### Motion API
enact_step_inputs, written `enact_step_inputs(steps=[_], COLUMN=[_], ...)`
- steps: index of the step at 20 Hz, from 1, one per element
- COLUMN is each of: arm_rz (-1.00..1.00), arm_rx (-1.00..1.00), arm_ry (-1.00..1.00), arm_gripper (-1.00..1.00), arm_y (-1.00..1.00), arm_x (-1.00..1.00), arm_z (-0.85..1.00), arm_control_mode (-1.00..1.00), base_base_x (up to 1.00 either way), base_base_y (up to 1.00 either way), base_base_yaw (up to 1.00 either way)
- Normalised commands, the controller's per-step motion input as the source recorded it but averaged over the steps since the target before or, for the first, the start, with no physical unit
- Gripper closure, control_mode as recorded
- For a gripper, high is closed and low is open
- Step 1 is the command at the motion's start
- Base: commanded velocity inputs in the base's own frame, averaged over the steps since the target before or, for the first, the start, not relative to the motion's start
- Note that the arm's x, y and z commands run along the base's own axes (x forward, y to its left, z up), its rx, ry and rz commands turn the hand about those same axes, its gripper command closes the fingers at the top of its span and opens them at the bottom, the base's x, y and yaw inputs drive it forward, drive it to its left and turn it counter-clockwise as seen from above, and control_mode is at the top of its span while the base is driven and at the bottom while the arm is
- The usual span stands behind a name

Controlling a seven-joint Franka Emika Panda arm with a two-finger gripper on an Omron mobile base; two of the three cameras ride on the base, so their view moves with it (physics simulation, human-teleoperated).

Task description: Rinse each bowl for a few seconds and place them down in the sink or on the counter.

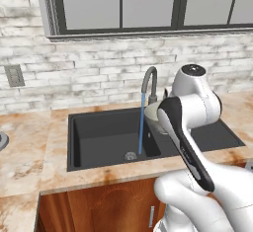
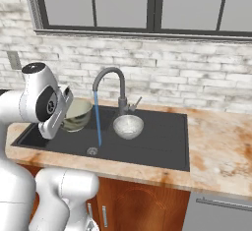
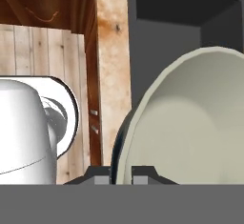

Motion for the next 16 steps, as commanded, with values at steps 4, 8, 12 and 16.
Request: enact_step_inputs(steps=[4,8,12,16], arm_rz=[0.01,0.01,0.01,0.01], arm_rx=[0.01,0.03,0.03,0.03], arm_ry=[0.03,0.04,0.04,0.04], arm_gripper=[1.0,1.0,1.0,1.0], arm_y=[0.21,0.16,0.15,0.07], arm_x=[0.1,0.15,0.17,0.21], arm_z=[-0.25,-0.26,-0.27,-0.25], arm_control_mode=[-1.0,-1.0,-1.0,-1.0], base_base_x=[0.0,0.0,0.0,0.0], base_base_y=[0.0,0.0,0.0,0.0], base_base_yaw=[0.0,0.0,0.0,0.0])
